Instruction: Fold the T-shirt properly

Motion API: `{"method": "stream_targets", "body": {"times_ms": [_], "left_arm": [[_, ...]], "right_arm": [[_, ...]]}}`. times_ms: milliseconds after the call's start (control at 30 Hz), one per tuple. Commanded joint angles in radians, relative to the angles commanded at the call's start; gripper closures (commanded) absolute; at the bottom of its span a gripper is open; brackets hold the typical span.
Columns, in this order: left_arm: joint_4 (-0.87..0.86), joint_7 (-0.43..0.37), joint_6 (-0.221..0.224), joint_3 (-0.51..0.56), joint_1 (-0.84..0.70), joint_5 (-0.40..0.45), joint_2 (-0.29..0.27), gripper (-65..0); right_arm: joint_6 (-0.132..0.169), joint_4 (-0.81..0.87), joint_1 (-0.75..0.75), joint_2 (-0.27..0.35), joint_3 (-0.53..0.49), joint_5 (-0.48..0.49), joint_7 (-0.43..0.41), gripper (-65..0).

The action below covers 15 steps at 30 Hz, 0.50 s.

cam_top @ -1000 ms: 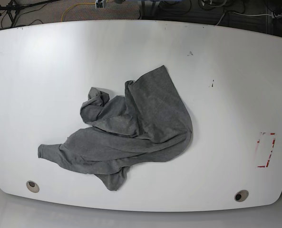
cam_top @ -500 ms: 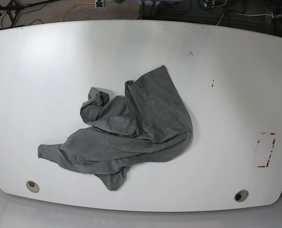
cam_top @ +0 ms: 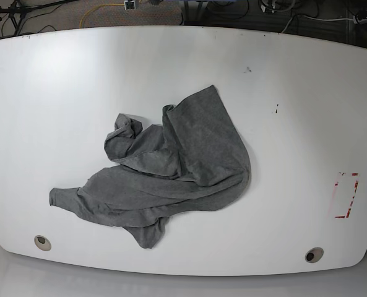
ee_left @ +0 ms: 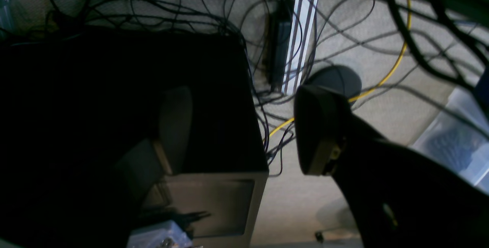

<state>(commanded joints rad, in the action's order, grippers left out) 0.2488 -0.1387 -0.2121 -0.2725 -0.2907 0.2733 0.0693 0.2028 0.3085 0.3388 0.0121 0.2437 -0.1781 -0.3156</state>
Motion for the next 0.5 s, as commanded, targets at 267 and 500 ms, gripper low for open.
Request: {"method": "stream_targets", "body": {"times_ms": [267,500], "left_arm": [[0.116,-0.001,-0.013,0.026,-0.092,-0.009,-0.001,-39.5],[0.196,-0.005,-0.022,0.011,-0.158,-0.01,-0.004,-39.6]], "right_arm": [[-0.001,0.075,0.07,-0.001,0.002,-0.007,-0.004,-3.8],[-0.002,0.102,0.109,-0.002,0.004,-0.008,-0.008,-3.6]]}}
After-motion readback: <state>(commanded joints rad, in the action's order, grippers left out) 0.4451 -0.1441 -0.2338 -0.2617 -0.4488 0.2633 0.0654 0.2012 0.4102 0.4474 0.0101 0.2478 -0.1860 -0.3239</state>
